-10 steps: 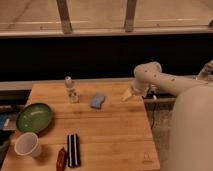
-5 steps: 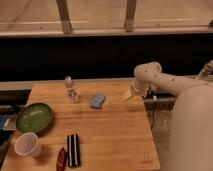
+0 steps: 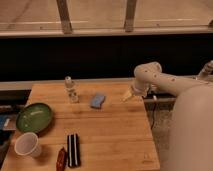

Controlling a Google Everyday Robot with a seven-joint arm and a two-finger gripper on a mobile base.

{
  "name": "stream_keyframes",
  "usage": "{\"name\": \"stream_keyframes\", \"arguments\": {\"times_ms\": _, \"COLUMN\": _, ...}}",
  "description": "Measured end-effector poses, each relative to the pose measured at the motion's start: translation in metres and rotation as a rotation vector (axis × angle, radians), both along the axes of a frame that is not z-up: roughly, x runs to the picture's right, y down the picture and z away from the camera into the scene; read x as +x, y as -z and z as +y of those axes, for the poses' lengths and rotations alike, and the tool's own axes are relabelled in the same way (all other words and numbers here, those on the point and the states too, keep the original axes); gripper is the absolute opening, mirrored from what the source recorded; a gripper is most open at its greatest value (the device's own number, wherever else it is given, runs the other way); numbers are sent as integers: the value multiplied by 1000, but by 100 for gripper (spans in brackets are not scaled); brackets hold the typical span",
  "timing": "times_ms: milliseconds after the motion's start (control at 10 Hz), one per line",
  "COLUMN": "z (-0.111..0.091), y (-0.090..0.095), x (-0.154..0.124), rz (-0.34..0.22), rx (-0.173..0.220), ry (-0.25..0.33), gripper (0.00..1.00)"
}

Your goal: Knock the bottle over

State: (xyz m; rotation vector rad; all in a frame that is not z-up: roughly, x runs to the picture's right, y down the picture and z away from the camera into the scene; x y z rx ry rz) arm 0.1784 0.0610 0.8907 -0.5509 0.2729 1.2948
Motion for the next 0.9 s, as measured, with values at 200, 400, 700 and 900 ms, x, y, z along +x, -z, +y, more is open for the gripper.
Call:
{"name": "stream_keyframes", "arguments": {"times_ms": 200, "z": 0, "y": 0, "x": 0, "rz": 0, "rx": 0, "ry": 0, "gripper": 52}}
{"name": "stream_keyframes", "arguments": {"times_ms": 400, "z": 0, "y": 0, "x": 0, "rz": 0, "rx": 0, "ry": 1, "gripper": 33}}
{"name": "stream_keyframes", "arguments": {"times_ms": 700, "z": -15, "y": 3, "x": -8, "rz": -41, "rx": 49, "ry": 18, "gripper": 3}}
{"name": "stream_keyframes", "arguments": {"times_ms": 900, "z": -31, "y": 1, "x": -30, "rz": -83, "rx": 80, "ry": 42, "gripper": 0}}
